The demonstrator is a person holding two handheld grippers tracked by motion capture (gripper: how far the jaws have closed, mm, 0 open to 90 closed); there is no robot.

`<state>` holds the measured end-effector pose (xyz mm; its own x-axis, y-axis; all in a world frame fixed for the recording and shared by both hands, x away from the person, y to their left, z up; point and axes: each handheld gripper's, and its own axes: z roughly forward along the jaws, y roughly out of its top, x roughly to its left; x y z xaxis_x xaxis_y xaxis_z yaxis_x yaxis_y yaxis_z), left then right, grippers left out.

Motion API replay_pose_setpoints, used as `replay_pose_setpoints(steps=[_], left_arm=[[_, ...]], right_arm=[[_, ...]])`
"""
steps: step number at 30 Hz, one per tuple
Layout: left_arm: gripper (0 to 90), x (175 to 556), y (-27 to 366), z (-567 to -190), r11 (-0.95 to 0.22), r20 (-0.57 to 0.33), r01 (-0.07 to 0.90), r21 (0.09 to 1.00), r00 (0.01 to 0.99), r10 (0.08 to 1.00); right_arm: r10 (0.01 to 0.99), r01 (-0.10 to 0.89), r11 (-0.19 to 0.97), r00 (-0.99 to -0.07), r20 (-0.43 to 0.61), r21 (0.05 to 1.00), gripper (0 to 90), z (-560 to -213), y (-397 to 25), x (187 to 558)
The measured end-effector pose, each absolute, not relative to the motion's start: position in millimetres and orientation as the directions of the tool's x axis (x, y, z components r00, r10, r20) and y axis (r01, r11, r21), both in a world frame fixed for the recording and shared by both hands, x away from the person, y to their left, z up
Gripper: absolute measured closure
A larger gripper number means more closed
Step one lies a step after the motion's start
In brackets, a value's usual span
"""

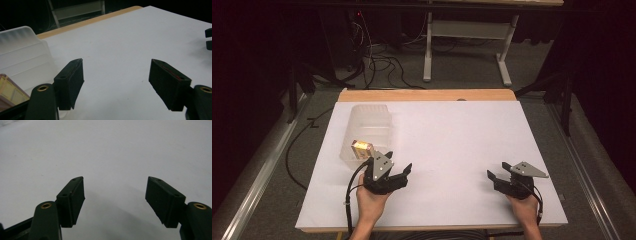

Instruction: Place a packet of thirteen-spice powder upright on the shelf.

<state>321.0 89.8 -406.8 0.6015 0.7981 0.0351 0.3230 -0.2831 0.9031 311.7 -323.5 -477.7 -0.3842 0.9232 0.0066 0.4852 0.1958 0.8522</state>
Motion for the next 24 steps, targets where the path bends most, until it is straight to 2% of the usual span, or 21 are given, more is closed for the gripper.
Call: replay_pose_setpoints(steps=[24], left_arm=[[28.5,320,65,-416,-0.303,0.01,0.333,0.893,0.658,0.753]], right_arm=[[0.923,0.485,0.197,-0.385,0.006,0.852,31.9,-478,-323,312]])
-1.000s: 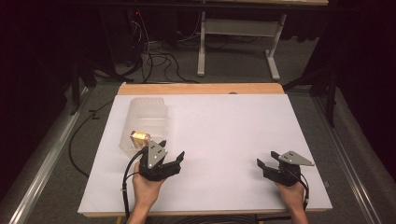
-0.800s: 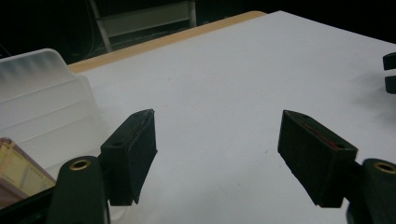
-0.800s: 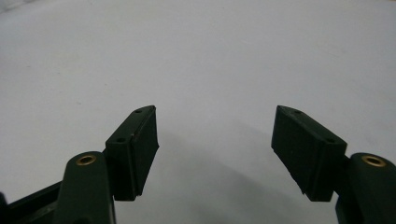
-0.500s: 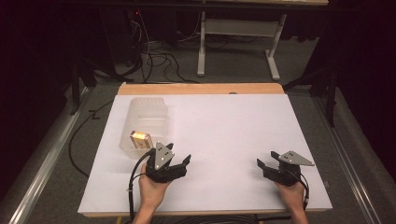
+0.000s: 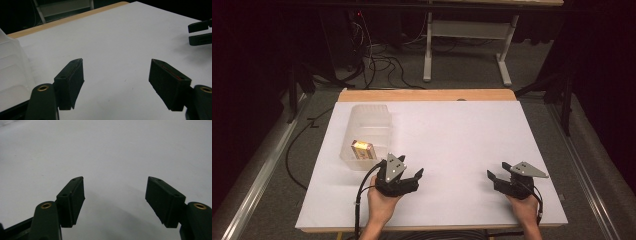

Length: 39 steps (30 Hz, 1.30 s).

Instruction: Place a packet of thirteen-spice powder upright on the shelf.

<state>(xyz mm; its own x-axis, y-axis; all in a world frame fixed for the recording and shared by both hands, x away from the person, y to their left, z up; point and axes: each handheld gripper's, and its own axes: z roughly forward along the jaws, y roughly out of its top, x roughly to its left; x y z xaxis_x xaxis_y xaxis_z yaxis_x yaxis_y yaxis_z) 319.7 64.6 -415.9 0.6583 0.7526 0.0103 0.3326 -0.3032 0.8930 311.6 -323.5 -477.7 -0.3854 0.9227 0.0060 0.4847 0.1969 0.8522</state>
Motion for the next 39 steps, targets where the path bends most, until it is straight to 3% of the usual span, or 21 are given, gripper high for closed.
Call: replay_pose_setpoints(steps=[39], left_arm=[[31.1,338,42,-446,-0.349,-0.039,0.428,0.834,0.677,0.735]], right_arm=[[0.923,0.488,0.197,-0.384,0.007,0.85,31.9,-478,-323,311]])
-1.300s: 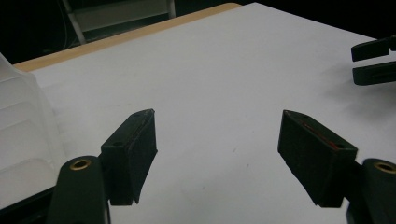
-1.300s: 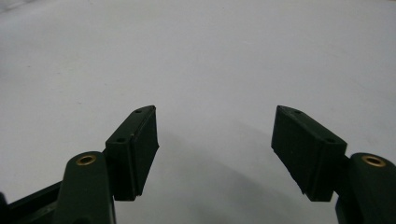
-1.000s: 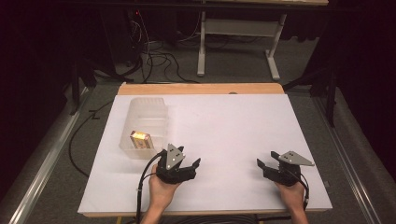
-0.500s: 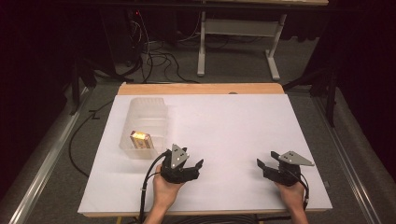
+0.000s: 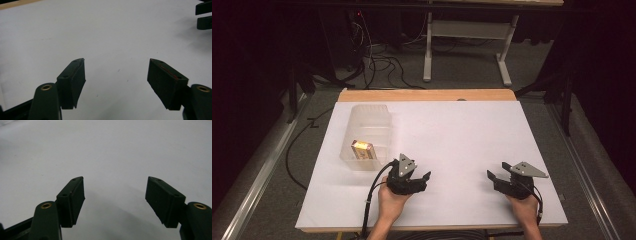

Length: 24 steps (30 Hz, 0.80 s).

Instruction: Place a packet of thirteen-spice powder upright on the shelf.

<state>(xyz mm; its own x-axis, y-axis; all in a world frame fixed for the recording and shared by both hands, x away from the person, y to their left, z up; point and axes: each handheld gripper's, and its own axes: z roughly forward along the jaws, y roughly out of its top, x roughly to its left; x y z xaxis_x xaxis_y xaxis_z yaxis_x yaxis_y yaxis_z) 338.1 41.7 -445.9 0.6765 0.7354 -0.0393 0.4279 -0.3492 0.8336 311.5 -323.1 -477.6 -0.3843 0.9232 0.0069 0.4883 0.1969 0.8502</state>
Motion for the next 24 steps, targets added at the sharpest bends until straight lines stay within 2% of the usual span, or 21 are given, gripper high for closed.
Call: replay_pose_setpoints(steps=[24], left_arm=[[30.1,352,34,-461,-0.345,-0.035,0.447,0.825,0.651,0.758]], right_arm=[[0.923,0.488,0.197,-0.384,0.007,0.85,31.9,-478,-323,311]])
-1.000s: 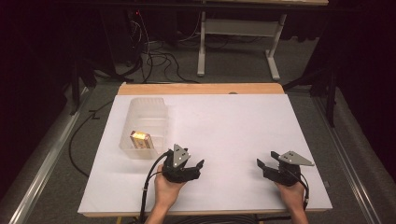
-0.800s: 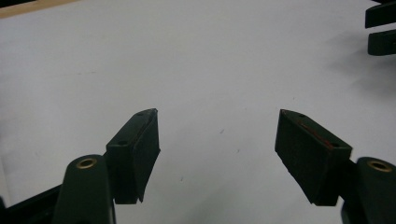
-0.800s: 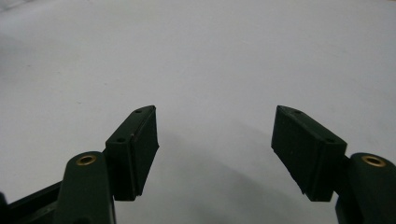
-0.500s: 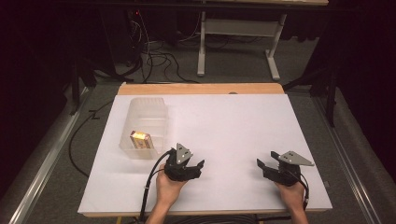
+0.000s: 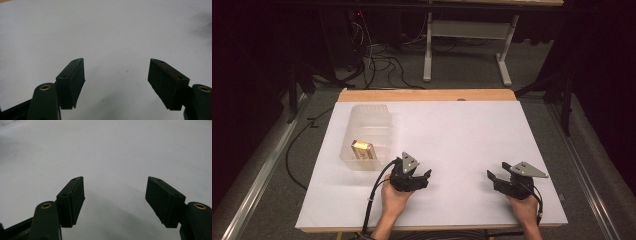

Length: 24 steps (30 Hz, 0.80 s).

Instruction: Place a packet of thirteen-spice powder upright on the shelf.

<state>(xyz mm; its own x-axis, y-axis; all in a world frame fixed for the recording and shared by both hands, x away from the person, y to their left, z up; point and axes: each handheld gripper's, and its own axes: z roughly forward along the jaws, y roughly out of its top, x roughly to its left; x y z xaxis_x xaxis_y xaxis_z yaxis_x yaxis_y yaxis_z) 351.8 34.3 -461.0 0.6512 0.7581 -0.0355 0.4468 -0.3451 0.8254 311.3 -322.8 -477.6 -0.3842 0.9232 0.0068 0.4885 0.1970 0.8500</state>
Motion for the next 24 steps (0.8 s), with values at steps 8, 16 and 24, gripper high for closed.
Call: replay_pose_setpoints(steps=[8,16,24], left_arm=[[30.2,356,34,-467,-0.34,-0.037,0.46,0.82,0.637,0.77],[30.2,357,31,-470,-0.352,-0.009,0.446,0.823,0.629,0.777],[30.5,363,30,-475,-0.342,-0.003,0.444,0.828,0.614,0.79]], right_arm=[[0.923,0.485,0.198,-0.385,0.005,0.852,31.9,-478,-323,311],[0.923,0.485,0.199,-0.386,0.004,0.852,31.9,-478,-323,311],[0.922,0.484,0.199,-0.386,0.003,0.852,31.9,-478,-323,311]])
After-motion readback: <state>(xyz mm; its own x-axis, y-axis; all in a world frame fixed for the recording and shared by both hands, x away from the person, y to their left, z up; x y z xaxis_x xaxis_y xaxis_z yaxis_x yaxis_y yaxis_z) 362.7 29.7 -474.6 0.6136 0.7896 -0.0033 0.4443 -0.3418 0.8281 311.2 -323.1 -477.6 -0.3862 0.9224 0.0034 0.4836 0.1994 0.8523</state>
